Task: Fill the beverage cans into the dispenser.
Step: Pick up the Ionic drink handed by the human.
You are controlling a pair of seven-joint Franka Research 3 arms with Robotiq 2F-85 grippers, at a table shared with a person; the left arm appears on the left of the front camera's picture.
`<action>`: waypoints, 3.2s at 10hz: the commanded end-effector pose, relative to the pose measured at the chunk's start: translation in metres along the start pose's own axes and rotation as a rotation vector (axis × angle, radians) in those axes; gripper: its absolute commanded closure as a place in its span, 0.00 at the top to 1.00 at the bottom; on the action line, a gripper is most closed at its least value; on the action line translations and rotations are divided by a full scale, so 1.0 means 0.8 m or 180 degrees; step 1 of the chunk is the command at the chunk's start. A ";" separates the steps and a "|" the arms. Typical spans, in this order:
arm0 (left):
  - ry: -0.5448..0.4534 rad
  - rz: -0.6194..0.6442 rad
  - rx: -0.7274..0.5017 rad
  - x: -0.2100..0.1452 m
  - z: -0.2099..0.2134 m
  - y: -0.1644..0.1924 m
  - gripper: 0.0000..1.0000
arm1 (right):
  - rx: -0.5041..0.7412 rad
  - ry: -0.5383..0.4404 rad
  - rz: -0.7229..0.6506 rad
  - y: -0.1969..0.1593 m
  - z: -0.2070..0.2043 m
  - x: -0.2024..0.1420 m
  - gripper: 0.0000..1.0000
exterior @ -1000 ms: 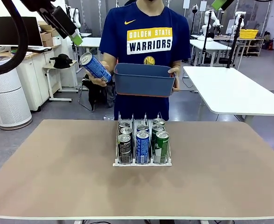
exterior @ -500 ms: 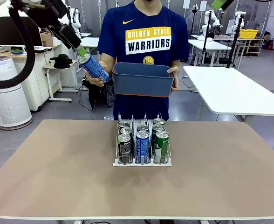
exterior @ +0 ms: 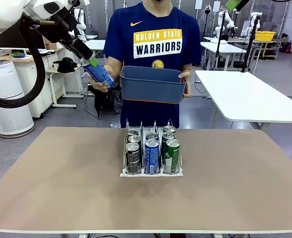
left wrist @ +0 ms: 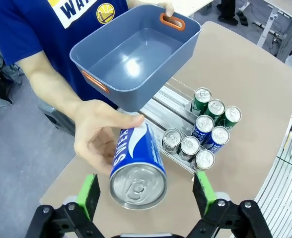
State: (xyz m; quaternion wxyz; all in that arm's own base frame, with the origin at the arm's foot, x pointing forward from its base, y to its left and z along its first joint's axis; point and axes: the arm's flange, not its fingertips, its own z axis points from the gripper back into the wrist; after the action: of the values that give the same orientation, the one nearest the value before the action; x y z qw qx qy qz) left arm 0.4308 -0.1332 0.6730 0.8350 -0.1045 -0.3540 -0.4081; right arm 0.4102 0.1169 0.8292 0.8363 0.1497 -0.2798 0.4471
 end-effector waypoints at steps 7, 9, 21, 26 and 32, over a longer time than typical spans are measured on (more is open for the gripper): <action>0.0029 -0.0148 -0.0043 -0.002 -0.002 0.004 1.00 | 0.0005 0.0004 -0.0003 0.003 0.001 -0.003 1.00; 0.0036 -0.0178 -0.0006 -0.001 -0.011 0.001 1.00 | 0.0005 0.0004 -0.0003 0.003 0.001 -0.003 1.00; 0.0097 -0.0098 0.0086 -0.007 -0.040 0.010 1.00 | 0.0005 0.0004 -0.0003 0.003 0.001 -0.003 1.00; 0.0061 -0.0049 0.0080 -0.009 -0.041 0.012 0.00 | 0.0005 0.0004 -0.0003 0.003 0.001 -0.003 1.00; 0.0234 0.0012 0.0083 -0.012 -0.032 0.009 0.00 | 0.0005 0.0004 -0.0003 0.003 0.001 -0.003 1.00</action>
State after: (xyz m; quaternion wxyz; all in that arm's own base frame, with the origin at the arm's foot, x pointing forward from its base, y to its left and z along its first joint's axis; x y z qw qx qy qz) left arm 0.4509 -0.1380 0.6461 0.8418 -0.0857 -0.3433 -0.4076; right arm 0.4102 0.1169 0.8292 0.8363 0.1497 -0.2798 0.4471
